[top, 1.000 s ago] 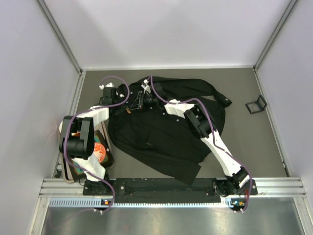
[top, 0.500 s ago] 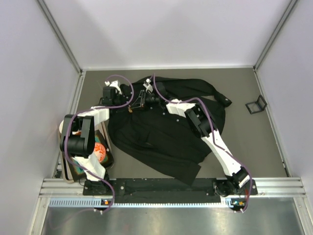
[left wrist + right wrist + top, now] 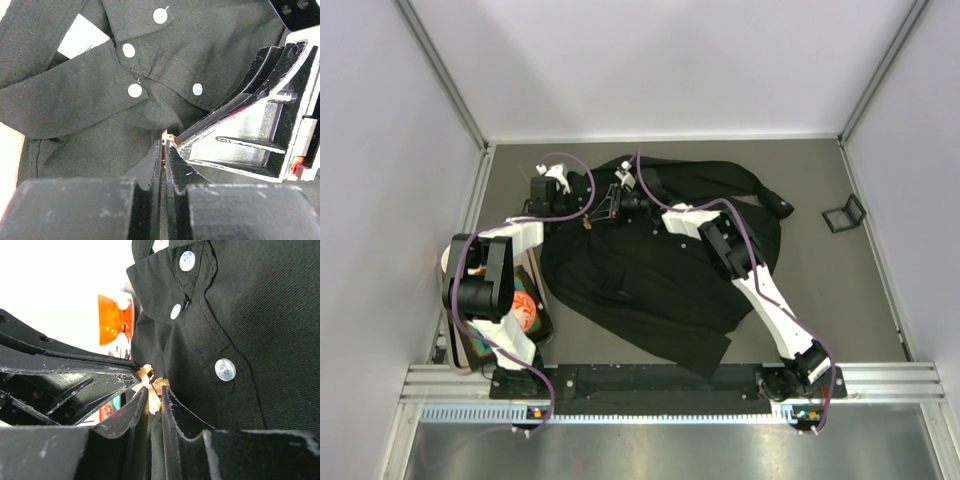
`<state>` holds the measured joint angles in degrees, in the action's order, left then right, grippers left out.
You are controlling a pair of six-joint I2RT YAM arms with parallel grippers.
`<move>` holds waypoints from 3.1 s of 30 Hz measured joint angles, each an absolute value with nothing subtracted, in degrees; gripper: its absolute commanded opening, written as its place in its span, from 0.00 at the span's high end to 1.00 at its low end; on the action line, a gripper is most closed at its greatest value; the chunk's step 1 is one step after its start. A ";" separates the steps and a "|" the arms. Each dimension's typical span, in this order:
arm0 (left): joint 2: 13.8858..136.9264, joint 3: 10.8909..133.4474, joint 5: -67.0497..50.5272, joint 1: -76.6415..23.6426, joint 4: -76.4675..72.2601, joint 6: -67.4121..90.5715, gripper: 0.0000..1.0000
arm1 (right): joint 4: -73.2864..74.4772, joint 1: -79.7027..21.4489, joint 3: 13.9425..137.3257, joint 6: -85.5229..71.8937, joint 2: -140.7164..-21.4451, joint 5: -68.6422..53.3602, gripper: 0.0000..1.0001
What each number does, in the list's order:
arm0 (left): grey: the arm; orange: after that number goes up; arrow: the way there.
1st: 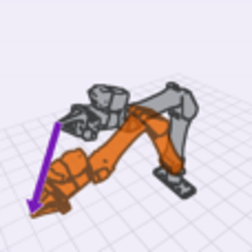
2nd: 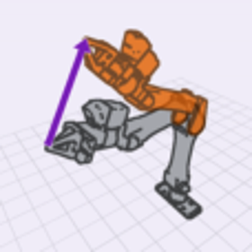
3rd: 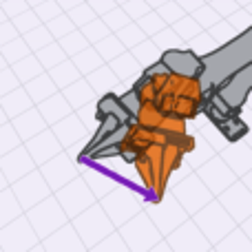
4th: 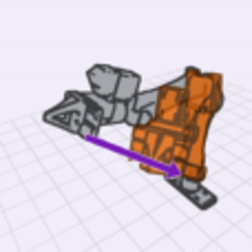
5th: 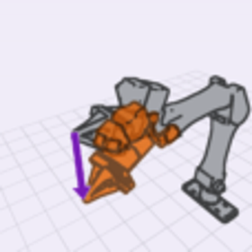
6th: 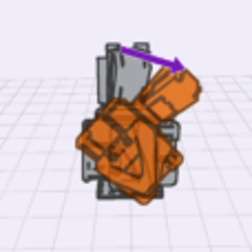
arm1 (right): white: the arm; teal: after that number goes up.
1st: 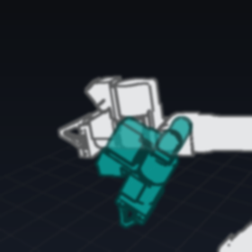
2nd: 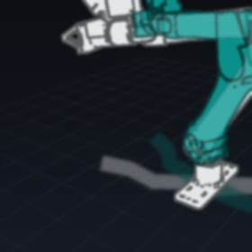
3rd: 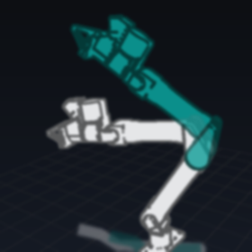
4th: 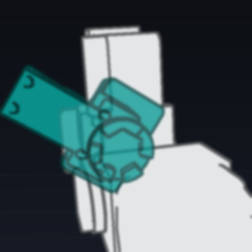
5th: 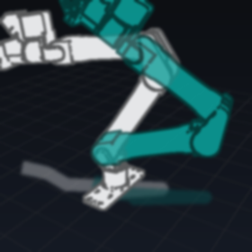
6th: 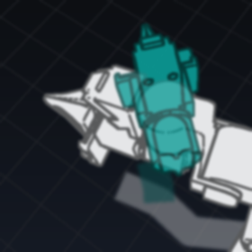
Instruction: Remove the brooch from the garment
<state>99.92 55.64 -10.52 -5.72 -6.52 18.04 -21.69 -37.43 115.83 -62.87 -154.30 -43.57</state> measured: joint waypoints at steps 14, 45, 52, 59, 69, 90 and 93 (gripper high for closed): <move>99.92 55.20 -10.68 -5.78 -6.94 18.06 1.00 | -25.89 -36.99 113.21 -66.85 -154.36 -43.57 0.87; 99.92 54.96 -11.55 -5.91 -7.55 18.09 1.00 | -25.91 -36.73 114.48 -66.63 -155.33 -45.12 1.00; 99.92 54.96 -10.85 -5.93 -7.27 18.61 1.00 | -28.62 -36.73 113.01 -66.59 -155.11 -45.01 1.00; 99.92 55.18 -10.17 -5.93 -6.37 19.84 1.00 | -31.46 -36.73 110.45 -66.61 -154.15 -44.25 1.00; 99.92 57.32 -9.37 -5.93 -2.31 21.30 1.00 | -29.74 -36.73 108.29 -64.01 -152.29 -43.16 0.91; 110.76 78.22 -5.76 -6.15 23.29 23.59 1.00 | -18.76 -37.76 103.02 -44.12 -144.29 -39.57 0.59; 112.12 80.99 -5.34 -6.17 26.89 24.10 1.00 | -18.26 -39.05 102.63 -39.29 -142.63 -37.65 0.59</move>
<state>112.12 80.99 -5.34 -6.17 26.89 24.10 -18.26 -39.05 102.63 -39.29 -142.63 -37.65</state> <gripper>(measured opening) 0.055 0.408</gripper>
